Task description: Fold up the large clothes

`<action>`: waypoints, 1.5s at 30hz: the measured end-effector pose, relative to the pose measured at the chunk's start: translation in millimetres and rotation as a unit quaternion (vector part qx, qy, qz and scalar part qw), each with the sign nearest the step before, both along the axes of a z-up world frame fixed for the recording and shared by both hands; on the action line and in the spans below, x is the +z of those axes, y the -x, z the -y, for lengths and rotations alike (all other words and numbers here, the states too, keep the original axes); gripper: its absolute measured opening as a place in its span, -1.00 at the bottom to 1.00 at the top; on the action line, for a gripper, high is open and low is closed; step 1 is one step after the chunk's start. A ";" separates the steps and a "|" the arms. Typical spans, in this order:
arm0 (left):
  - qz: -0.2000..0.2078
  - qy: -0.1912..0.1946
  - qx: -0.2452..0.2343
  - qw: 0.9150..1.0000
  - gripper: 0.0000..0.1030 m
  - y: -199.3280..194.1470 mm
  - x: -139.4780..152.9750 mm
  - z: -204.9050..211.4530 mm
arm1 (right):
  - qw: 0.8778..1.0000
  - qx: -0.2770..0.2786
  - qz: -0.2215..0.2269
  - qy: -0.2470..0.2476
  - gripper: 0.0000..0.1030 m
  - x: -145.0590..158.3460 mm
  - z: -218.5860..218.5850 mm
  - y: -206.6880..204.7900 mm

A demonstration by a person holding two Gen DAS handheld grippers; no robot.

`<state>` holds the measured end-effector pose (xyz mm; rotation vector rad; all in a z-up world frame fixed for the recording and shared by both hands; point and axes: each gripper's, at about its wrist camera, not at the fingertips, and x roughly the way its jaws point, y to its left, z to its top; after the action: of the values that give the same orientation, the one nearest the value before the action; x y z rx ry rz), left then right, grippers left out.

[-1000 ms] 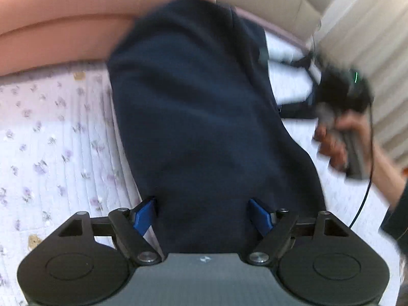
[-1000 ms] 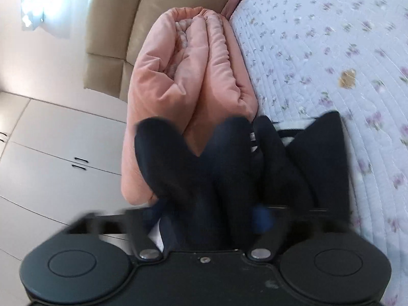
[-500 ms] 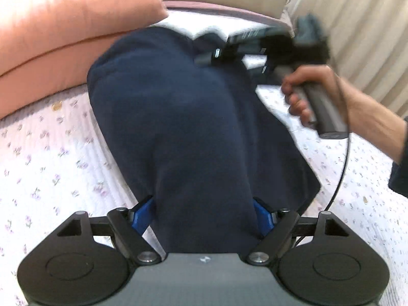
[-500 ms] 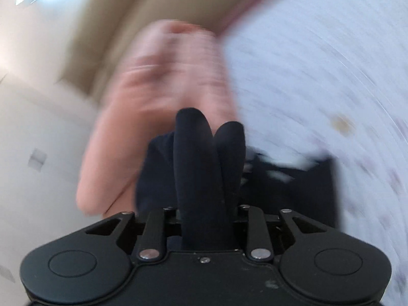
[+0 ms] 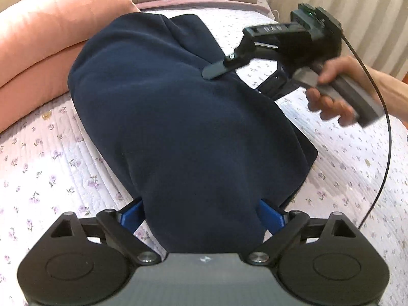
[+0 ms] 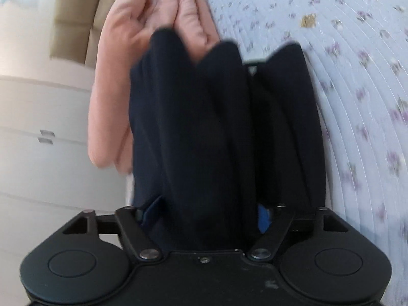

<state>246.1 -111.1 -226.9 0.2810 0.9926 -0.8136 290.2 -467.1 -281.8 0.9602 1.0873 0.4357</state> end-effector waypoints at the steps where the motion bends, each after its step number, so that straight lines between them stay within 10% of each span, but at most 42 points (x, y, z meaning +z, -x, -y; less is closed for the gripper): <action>1: 0.001 0.000 -0.001 1.000 0.85 0.5 -0.8 -1.5 | 1.000 -0.001 0.009 0.005 0.72 0.9 -2.6 2.9; 3: 0.003 0.000 -0.005 1.000 0.87 3.0 0.1 1.5 | 1.000 -0.006 0.011 0.011 0.23 3.1 -5.1 1.6; 4: 0.007 0.000 -0.011 1.000 0.88 5.4 2.0 1.3 | 1.000 -0.019 0.014 0.016 -0.43 7.1 -6.0 2.7; 10: 0.036 -0.024 -0.019 0.999 0.74 19.4 3.2 5.2 | 0.991 -0.048 0.125 0.020 -0.50 86.6 4.9 32.0; 16: 0.130 -0.087 -0.046 0.987 0.08 50.3 -12.6 31.0 | 0.986 -0.046 0.029 0.156 -0.53 39.3 28.9 23.5; 19: 0.188 -0.144 -0.073 0.969 0.06 71.0 -15.8 48.2 | 0.991 -0.079 0.004 0.111 -0.33 9.6 40.9 28.8; 25: 0.180 -0.161 -0.050 0.969 0.04 72.3 -14.5 52.5 | 0.981 -0.066 0.049 0.178 0.41 53.5 29.4 65.3; 32: 0.139 -0.143 -0.024 0.980 -0.01 66.6 -16.1 44.4 | 0.934 0.030 0.226 0.273 0.73 106.1 -47.2 102.2; 36: 0.087 -0.121 -0.031 0.988 -0.07 66.0 -9.0 28.9 | 0.896 0.139 0.242 0.347 0.74 79.8 -108.1 83.9; 42: -0.002 -0.004 0.022 1.000 0.87 41.4 38.0 -25.4 | 0.917 0.119 0.210 0.318 0.72 41.3 -81.3 106.4; 45: -0.017 0.056 0.065 0.996 0.91 -5.7 43.9 -25.9 | 0.848 0.269 0.163 0.425 0.74 39.9 -102.7 121.4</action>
<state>251.8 -85.2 -183.0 0.1047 0.9835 -0.7540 168.8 -364.5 -241.9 -0.2224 1.0634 0.4769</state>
